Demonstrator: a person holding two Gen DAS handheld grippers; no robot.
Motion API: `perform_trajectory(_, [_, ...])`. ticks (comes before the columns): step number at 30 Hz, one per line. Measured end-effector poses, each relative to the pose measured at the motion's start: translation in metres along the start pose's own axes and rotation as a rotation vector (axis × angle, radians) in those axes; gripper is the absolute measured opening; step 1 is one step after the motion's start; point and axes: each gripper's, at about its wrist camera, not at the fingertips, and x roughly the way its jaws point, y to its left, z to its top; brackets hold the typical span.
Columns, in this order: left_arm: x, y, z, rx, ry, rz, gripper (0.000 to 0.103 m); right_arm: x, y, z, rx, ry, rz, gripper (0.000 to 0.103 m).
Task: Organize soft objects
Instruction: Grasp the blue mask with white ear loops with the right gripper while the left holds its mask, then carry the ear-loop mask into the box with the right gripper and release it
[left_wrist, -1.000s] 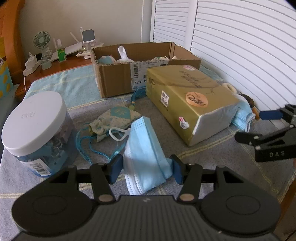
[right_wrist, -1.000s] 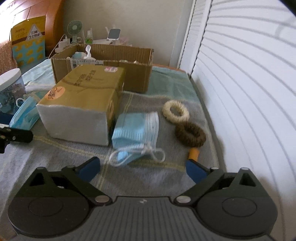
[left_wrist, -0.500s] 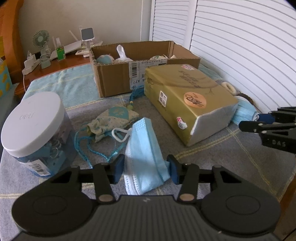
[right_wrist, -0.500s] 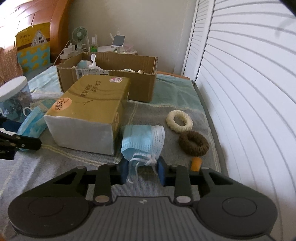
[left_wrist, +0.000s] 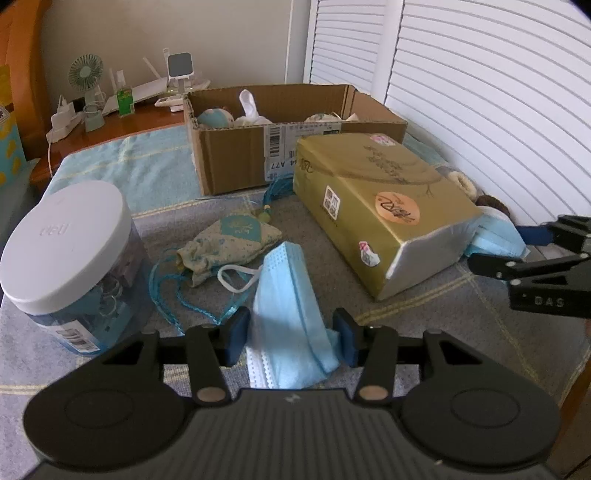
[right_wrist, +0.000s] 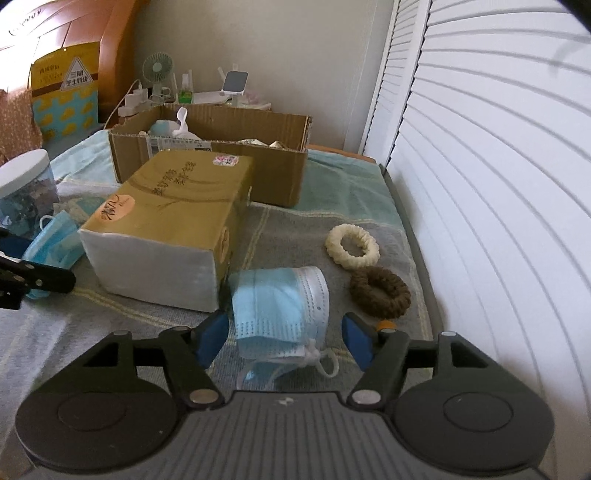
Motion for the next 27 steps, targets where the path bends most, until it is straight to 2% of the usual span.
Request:
perform_trajectory(1, [0.000, 0.000, 0.000, 0.001, 0.000, 0.002, 0.041, 0.001, 0.000, 0.000, 0.001, 0.007, -0.003, 0.062])
perform_trajectory(2, [-0.001, 0.001, 0.000, 0.002, 0.002, -0.003, 0.040, 0.003, 0.000, 0.000, 0.004, 0.019, -0.006, 0.050])
perform_trajectory(5, [-0.004, 0.003, 0.001, 0.006, 0.001, -0.014, 0.034, 0.000, -0.001, 0.001, 0.018, 0.017, -0.007, 0.041])
perform_trajectory(16, [-0.039, 0.004, 0.014, 0.097, -0.019, -0.084, 0.032, -0.041, -0.010, 0.023, 0.050, -0.061, 0.010, 0.040])
perform_trajectory(22, [-0.059, 0.007, 0.022, 0.137, -0.072, -0.085, 0.032, -0.047, -0.011, 0.068, 0.013, -0.146, 0.033, 0.040])
perform_trajectory(27, [-0.067, 0.011, 0.028, 0.144, -0.111, -0.087, 0.032, -0.028, -0.005, 0.119, -0.033, -0.182, 0.096, 0.040])
